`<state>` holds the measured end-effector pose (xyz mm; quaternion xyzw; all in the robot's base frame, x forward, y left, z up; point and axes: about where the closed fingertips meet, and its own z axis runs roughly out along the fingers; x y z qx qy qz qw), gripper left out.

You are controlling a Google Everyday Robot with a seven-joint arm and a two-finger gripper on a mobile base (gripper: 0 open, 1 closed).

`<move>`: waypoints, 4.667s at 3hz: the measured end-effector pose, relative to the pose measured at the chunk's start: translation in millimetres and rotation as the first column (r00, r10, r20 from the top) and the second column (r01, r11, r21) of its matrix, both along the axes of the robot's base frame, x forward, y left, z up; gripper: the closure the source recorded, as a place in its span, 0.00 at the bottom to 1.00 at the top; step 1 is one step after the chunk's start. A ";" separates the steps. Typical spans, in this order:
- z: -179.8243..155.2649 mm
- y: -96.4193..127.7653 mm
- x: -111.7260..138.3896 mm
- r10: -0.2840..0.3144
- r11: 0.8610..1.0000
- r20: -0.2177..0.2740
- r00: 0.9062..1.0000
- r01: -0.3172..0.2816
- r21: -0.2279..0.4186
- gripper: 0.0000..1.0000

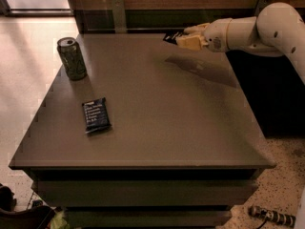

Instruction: Move rxbar chocolate near green can

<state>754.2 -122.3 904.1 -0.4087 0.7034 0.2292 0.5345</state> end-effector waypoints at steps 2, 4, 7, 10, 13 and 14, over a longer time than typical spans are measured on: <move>39.0 61.1 -54.4 0.083 0.996 0.132 0.988 -0.085 0.012 1.00; 41.3 137.4 -98.4 0.253 0.965 0.133 0.958 -0.241 -0.102 1.00; -25.1 239.1 -114.6 0.585 0.798 0.040 0.810 -0.567 -0.205 1.00; -40.7 271.9 -129.0 0.744 0.661 0.023 0.668 -0.730 -0.172 0.64; -43.4 279.8 -132.2 0.753 0.651 0.020 0.657 -0.741 -0.168 0.00; -43.4 279.8 -132.2 0.753 0.651 0.020 0.657 -0.741 -0.168 0.00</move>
Offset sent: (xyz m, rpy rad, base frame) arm -0.1018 0.0979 0.0704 0.0047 -0.2300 0.1489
